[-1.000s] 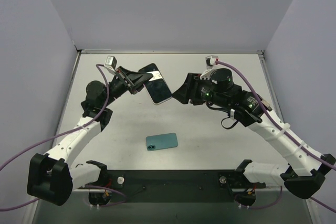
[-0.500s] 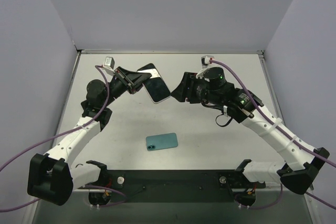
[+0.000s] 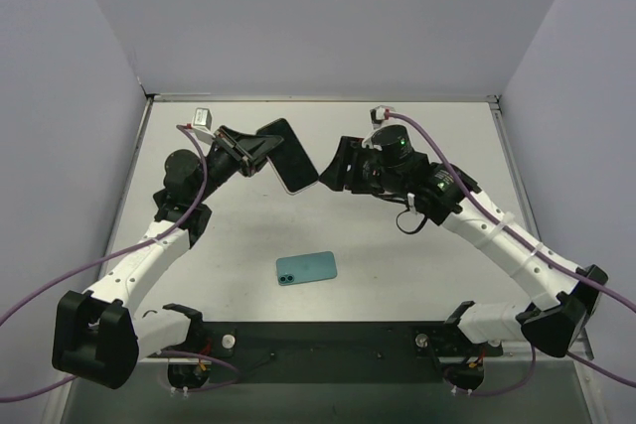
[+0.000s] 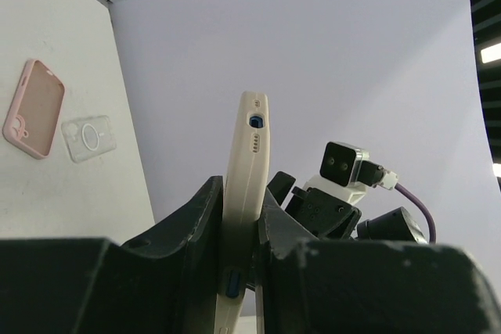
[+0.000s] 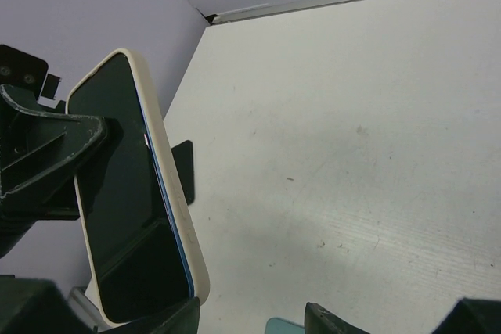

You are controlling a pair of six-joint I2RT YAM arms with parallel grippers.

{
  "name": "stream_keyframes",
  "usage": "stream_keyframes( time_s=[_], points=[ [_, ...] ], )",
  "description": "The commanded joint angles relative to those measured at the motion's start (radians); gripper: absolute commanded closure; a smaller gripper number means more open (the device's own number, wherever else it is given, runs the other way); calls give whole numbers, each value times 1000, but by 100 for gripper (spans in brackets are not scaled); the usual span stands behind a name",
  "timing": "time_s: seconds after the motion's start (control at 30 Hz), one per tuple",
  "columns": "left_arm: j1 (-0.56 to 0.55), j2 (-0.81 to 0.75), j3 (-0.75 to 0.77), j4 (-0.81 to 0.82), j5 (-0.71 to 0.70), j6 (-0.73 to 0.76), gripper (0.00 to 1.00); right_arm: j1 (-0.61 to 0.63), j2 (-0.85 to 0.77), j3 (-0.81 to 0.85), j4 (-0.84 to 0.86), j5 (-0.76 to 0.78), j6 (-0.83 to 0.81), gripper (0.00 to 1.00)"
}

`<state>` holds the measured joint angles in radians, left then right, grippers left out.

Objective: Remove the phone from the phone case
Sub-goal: Remove the phone case from the phone.

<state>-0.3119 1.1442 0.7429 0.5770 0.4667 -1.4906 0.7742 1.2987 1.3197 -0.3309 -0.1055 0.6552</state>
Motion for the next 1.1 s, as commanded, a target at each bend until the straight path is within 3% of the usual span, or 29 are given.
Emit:
stream_keyframes(
  time_s=[0.0,0.53,0.83,1.07],
  points=[
    [-56,-86,104,259,93,-224,100,13,122,-51,9,-37,12,50],
    [-67,-75,93,284,96,-240,100,-56,148,-40,104,-137,41,50],
    [-61,-54,66,287,102,-223,100,-164,-38,-146,98,-189,55,49],
    [-59,-15,46,303,105,-203,100,-174,-200,-82,72,-223,57,47]
  ],
)
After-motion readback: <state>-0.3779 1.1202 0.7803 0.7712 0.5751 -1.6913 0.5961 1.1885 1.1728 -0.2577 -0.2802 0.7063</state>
